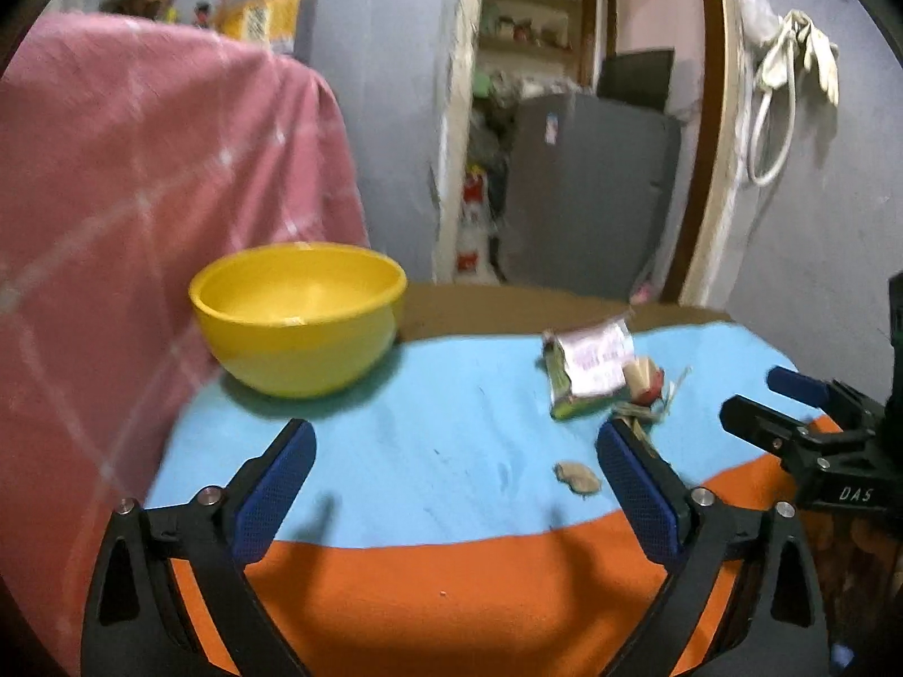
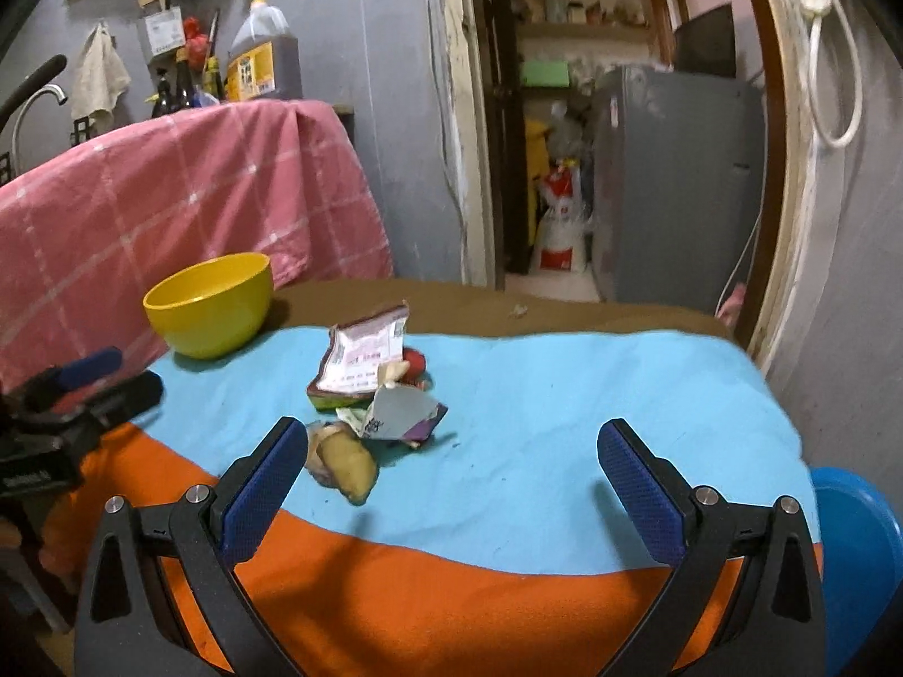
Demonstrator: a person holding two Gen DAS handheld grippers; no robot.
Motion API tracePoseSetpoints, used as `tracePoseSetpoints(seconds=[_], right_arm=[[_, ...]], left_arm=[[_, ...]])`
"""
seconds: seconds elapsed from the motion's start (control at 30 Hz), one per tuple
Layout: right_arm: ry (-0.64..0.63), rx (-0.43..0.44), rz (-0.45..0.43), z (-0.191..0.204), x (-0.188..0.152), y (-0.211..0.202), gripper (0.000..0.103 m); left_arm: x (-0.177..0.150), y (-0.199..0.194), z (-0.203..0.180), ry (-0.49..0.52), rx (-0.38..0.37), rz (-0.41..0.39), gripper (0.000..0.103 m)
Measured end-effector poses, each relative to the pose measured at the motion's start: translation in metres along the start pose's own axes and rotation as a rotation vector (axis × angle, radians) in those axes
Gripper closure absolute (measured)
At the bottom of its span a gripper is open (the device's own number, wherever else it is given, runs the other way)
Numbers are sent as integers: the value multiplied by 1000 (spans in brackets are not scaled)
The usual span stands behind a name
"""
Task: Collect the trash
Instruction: 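Bring both tools back over the trash on the blanket, then grasp the brown lump with the right gripper while the left grasps a small shell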
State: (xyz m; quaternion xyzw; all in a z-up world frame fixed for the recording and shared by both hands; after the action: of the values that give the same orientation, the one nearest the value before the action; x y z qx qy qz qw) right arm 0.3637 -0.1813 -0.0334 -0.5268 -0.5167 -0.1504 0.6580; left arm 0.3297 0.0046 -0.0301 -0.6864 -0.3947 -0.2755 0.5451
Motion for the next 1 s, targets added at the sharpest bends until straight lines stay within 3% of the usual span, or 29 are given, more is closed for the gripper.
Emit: tracePoseSetpoints(seconds=[0.07,0.13,0.23,0.43,0.63,0.77,0.93,1.0], right_arm=[[-5,30,27,4,-3,5,0],[-21,51,57,8,-5,10,4],[-59,74,103,17,-11,16,21],[-112,116,158,31,-19,24,35],[-119,148,199,35,-23,30,51],[-100,179,213,35,-25,33,52],[-77,218,245,36,-24,41,52],[-75,223,254,37,-23,45,52]], left_arm=[[-6,9,-5,8,-27,62,18],[-15,17,-11,11,-65,134,34],[-24,26,-18,14,-109,210,47],[-36,34,-30,33,-184,301,64],[-38,44,-42,64,-209,336,65],[-38,48,-44,67,-202,345,70],[-36,53,-37,25,-192,346,85],[-35,52,-34,-3,-209,351,85]])
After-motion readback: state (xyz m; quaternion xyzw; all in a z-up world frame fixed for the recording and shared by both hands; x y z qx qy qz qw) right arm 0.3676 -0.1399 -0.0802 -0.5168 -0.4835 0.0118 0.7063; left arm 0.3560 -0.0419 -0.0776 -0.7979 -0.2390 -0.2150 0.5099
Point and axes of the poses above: each gripper's, at about its wrist camera, not at the fingertips, and y roughly the way its jaws point, z to its left, x to its top, the point moved 10 cm from there along y, roughly the way its jaws point, and after that the axes turned 11 degrees about -y, right-handed, at the moved point
